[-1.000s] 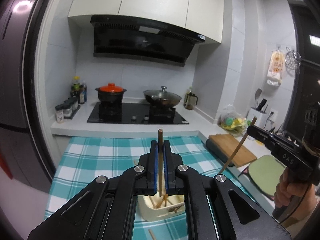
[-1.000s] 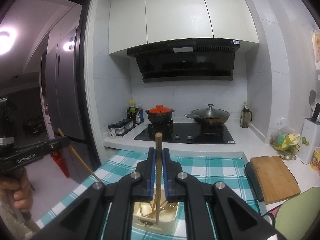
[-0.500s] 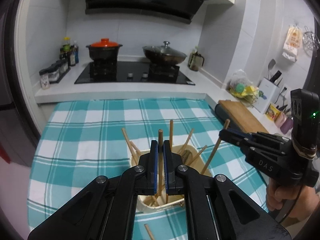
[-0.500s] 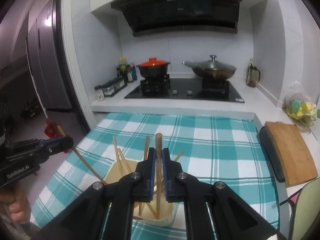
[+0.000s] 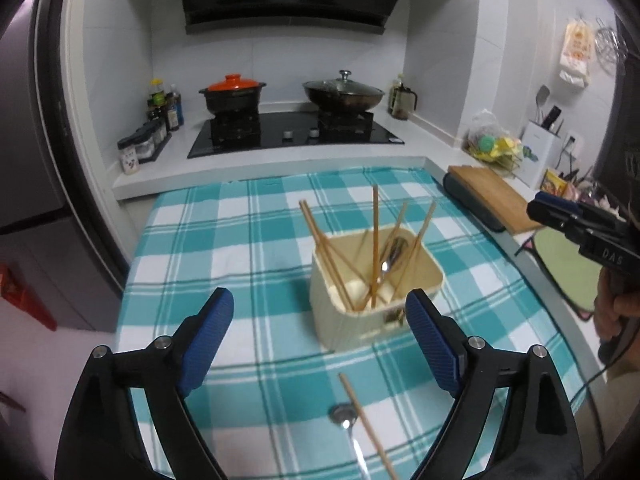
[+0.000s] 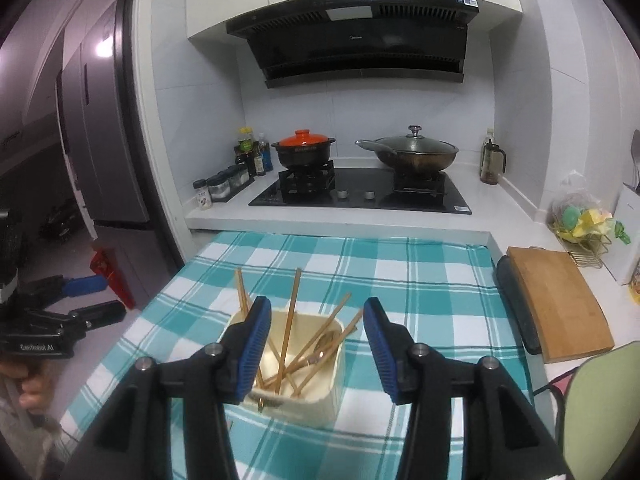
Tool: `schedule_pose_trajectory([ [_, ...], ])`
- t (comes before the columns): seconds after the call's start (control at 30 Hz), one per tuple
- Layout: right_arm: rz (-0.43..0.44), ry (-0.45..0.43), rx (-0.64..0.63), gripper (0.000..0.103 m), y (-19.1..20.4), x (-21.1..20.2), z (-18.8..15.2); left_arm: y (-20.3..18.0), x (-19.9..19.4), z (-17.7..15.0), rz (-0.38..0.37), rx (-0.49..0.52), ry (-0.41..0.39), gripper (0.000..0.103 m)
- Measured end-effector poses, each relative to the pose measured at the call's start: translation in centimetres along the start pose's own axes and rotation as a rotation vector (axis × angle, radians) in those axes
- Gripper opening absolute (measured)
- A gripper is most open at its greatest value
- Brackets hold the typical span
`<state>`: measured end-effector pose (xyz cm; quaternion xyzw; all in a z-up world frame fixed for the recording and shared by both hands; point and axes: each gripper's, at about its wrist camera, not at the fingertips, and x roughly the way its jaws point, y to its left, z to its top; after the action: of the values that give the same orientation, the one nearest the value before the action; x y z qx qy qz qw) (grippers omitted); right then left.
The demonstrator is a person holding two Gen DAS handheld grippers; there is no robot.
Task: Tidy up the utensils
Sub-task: 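Move both tools back over the spoon and last chopstick on the cloth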
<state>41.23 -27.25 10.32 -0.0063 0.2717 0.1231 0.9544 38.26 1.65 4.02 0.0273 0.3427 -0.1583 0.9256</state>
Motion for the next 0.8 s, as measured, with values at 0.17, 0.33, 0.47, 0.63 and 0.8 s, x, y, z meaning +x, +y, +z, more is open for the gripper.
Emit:
schedule_pose_trajectory([
  [0.17,-0.015,0.078,-0.098,0.049,1.4,-4.2,-8.3,-0.2,-2.5,-10.2,-0.026,-0.03,0.069,0.092],
  [0.33,-0.025,0.161,-0.066,0.049,4.0,-5.9,-20.9,-1.9,-2.2,-19.9,-0.011,-0.159,0.11,0.092],
  [0.47,-0.058,0.145,0.008,0.049,6.0,-7.4,-27.9,-2.8,-1.5,-23.8,0.04,-0.229,0.108,0.092],
  [0.63,-0.075,0.121,0.055,0.049,7.0,-8.8,-31.5,-3.9,-1.3,-25.3,0.072,-0.216,0.116,0.092],
  [0.8,-0.089,0.119,0.073,0.049,6.9,-9.5,-32.4,-4.4,-1.5,-25.4,0.09,-0.205,0.109,0.092],
])
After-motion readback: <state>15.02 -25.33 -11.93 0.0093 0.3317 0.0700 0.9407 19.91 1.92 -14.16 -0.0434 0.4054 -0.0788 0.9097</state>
